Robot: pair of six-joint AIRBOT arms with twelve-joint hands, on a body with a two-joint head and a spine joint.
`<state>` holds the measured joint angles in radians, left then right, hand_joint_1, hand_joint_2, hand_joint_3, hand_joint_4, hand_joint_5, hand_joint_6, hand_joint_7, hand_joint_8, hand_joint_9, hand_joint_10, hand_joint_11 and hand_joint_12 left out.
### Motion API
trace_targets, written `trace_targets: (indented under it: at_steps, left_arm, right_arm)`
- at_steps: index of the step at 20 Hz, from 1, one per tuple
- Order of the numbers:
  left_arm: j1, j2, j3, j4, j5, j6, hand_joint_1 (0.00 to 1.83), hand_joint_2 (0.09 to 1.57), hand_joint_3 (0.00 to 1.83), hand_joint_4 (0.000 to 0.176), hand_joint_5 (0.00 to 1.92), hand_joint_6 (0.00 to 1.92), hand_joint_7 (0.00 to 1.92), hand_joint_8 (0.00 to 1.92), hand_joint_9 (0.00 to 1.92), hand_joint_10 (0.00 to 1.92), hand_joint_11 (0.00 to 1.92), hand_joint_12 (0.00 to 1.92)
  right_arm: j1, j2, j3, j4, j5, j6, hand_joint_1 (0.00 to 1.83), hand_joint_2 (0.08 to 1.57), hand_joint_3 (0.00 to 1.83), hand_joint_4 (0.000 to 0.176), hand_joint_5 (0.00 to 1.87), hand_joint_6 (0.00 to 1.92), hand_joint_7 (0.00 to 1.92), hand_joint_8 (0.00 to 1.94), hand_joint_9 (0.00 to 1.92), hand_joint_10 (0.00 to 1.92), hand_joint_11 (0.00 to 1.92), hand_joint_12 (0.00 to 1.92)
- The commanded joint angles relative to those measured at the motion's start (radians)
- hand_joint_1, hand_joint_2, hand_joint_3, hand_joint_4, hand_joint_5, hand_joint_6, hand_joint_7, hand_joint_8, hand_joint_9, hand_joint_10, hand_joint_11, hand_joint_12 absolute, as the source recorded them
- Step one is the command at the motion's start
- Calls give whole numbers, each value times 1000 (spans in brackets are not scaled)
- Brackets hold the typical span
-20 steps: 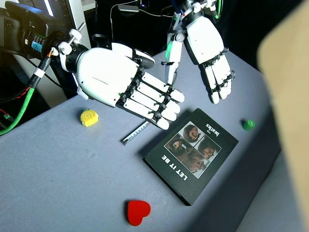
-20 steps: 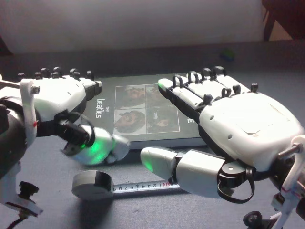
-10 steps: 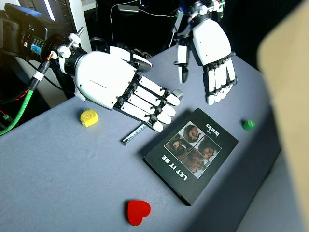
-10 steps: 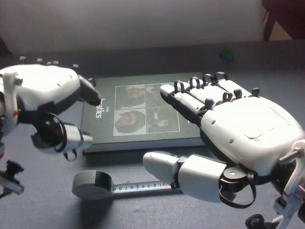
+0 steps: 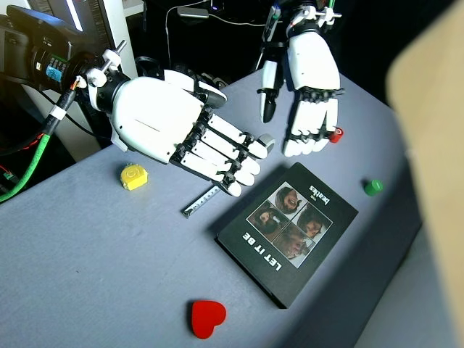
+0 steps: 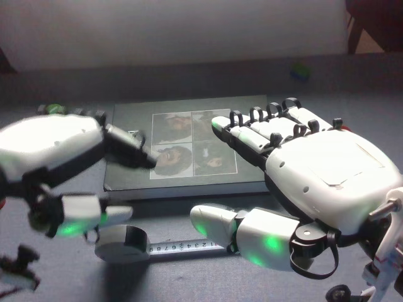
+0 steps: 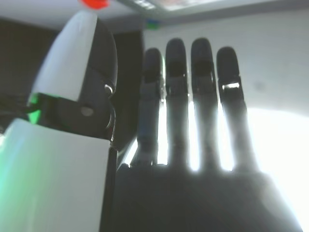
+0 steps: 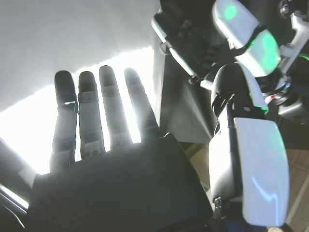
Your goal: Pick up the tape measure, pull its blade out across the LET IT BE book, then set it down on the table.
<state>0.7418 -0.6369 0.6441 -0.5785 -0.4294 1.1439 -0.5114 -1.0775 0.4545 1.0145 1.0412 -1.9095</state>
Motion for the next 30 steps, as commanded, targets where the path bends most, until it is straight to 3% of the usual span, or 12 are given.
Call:
trace_targets:
  at_steps: [1,5,11,15,21,27,30]
  left_arm:
    - [27,2,2,57,-159,-77,1013,1149,4,0,682,9,694,1,646,4,312,646]
    - [182,-42,28,192,-307,-319,1017,1149,2,0,672,2,726,11,669,10,331,647]
    - [260,-86,63,227,-378,-393,1017,1152,1,0,684,4,782,8,693,4,366,646]
    - [332,-124,97,284,-497,-484,1017,1153,1,0,699,7,798,10,700,5,374,647]
    - [384,-142,121,369,-573,-513,1029,1161,3,0,699,2,786,0,716,7,408,651]
    - [412,-184,160,376,-581,-522,1010,1181,5,0,662,3,736,3,713,2,401,631]
    - [411,-201,169,360,-580,-510,1016,1183,4,0,665,3,749,7,715,2,405,624]
  right_arm:
    - [4,3,-6,-88,59,4,51,1127,2,29,162,5,196,4,192,11,0,808]
    - [2,3,-7,-90,59,4,52,1130,2,27,168,4,215,5,195,7,0,858]
    - [4,3,-7,-92,61,9,84,1129,1,26,202,8,258,8,215,8,0,836]
    - [3,3,-7,-96,64,12,79,1147,6,26,201,3,260,3,233,10,0,862]
    - [5,3,-7,-98,68,19,82,1147,4,26,197,1,264,3,241,11,0,864]
    - [5,2,-7,-104,71,27,87,1154,2,26,206,3,276,3,259,7,0,934]
    - [6,1,-7,-110,73,34,88,1154,1,25,220,5,281,2,257,3,0,848]
